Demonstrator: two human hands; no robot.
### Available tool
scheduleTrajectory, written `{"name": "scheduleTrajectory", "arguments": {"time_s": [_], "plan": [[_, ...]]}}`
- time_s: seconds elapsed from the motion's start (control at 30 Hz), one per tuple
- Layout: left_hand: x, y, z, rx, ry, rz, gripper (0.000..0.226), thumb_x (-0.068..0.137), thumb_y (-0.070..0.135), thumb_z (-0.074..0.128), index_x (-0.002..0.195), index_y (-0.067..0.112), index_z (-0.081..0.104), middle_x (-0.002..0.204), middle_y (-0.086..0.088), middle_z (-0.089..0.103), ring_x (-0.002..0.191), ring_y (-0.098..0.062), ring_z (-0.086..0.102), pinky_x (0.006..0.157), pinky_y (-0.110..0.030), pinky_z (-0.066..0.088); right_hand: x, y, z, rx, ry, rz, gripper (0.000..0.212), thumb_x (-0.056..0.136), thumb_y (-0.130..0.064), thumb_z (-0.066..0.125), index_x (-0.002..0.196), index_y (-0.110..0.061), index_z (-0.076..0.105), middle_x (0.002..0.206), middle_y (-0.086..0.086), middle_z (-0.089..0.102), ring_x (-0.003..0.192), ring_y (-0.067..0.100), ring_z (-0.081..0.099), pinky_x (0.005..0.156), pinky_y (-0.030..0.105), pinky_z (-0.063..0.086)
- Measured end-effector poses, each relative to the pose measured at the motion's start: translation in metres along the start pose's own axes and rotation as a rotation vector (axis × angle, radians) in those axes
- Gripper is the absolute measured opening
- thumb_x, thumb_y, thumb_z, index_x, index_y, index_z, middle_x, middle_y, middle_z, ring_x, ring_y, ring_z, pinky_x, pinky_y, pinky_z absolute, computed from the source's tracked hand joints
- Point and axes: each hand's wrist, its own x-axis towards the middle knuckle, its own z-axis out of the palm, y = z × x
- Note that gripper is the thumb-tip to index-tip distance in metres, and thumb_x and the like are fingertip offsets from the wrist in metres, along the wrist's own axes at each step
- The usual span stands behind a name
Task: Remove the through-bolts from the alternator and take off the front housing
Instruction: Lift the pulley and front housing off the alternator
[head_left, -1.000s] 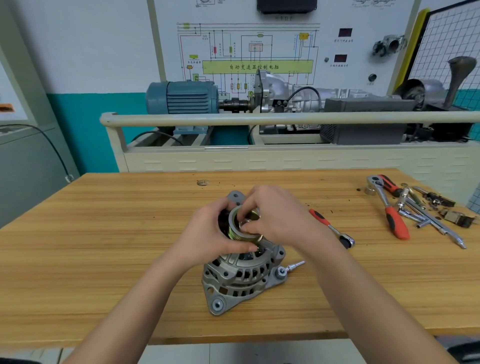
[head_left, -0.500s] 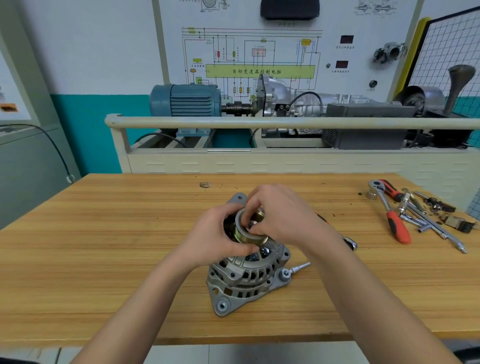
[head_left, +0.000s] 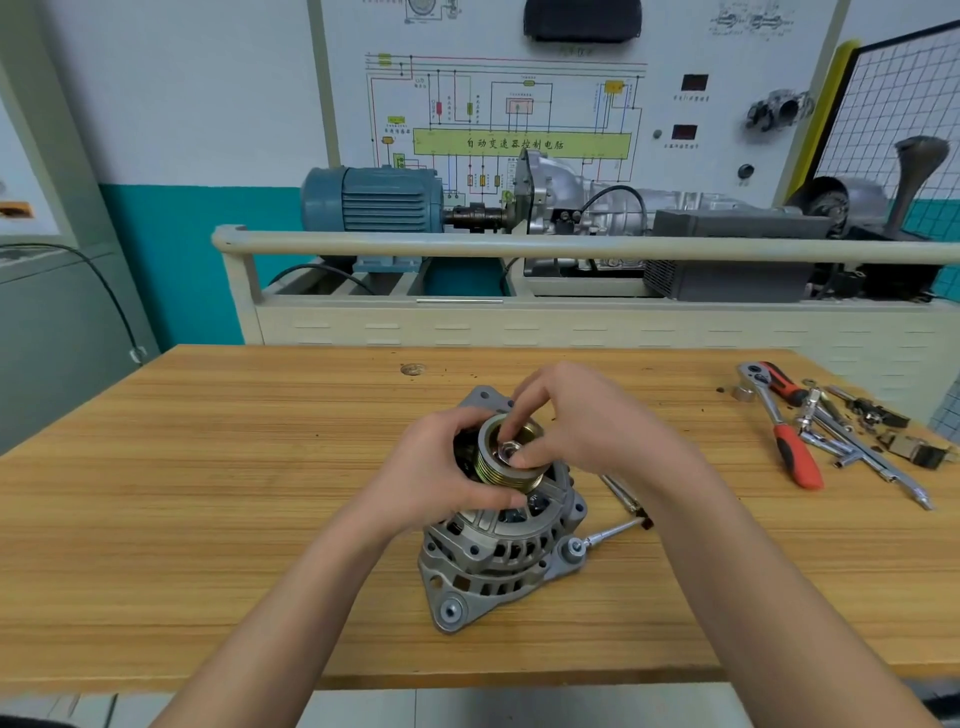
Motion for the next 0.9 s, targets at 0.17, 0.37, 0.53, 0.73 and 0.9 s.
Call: {"name": "scheduleTrajectory", "arguments": {"time_s": [0.17, 0.37, 0.53, 0.73, 0.9], "plan": [[0.001, -0.002, 0.001, -0.001, 0.008, -0.007, 0.061, 0.056, 0.026, 0.091, 0.112, 0.023, 0.067, 0.098, 0.011, 0.072, 0.091, -0.002, 0.065, 0.084, -0.035, 0.053, 0.0, -0.006, 0.012, -0.377, 0.169, 0.001, 0.032, 0.076, -0.047, 0.074, 0.095, -0.023, 0.071, 0.107, -0.003, 0.064, 0.113, 0.021, 0.048, 0.079, 0.033, 0.038], [0.0, -0.002, 0.001, -0.009, 0.003, -0.012, 0.06, 0.058, 0.024, 0.091, 0.113, 0.023, 0.067, 0.098, 0.011, 0.072, 0.092, -0.002, 0.065, 0.085, -0.035, 0.053, 0.004, -0.006, 0.005, -0.123, 0.008, -0.056, 0.022, 0.077, -0.015, 0.077, 0.093, -0.03, 0.074, 0.122, -0.005, 0.06, 0.114, 0.018, 0.052, 0.078, 0.027, 0.039], [0.0, -0.003, 0.001, -0.012, 0.001, -0.021, 0.06, 0.057, 0.026, 0.091, 0.111, 0.024, 0.067, 0.097, 0.01, 0.072, 0.091, -0.003, 0.065, 0.084, -0.036, 0.053, 0.003, 0.0, 0.002, -0.223, 0.098, 0.007, 0.022, 0.072, -0.043, 0.079, 0.087, -0.028, 0.073, 0.112, -0.005, 0.063, 0.117, 0.018, 0.045, 0.079, 0.033, 0.037], [0.001, -0.002, 0.003, 0.005, 0.043, 0.012, 0.056, 0.053, 0.031, 0.092, 0.099, 0.042, 0.061, 0.094, 0.014, 0.07, 0.088, 0.002, 0.062, 0.079, -0.029, 0.052, 0.004, -0.011, 0.011, -0.3, 0.11, -0.089, 0.016, 0.078, -0.024, 0.076, 0.094, -0.025, 0.073, 0.12, -0.002, 0.06, 0.118, 0.02, 0.046, 0.082, 0.03, 0.039], [0.0, -0.001, 0.009, 0.071, 0.118, -0.029, 0.065, 0.045, 0.054, 0.086, 0.097, 0.048, 0.049, 0.102, 0.019, 0.059, 0.095, 0.004, 0.055, 0.08, -0.019, 0.047, 0.002, -0.001, -0.003, -0.095, 0.055, -0.023, 0.016, 0.072, -0.027, 0.082, 0.084, -0.033, 0.074, 0.125, -0.008, 0.059, 0.119, 0.017, 0.049, 0.081, 0.03, 0.038]]}}
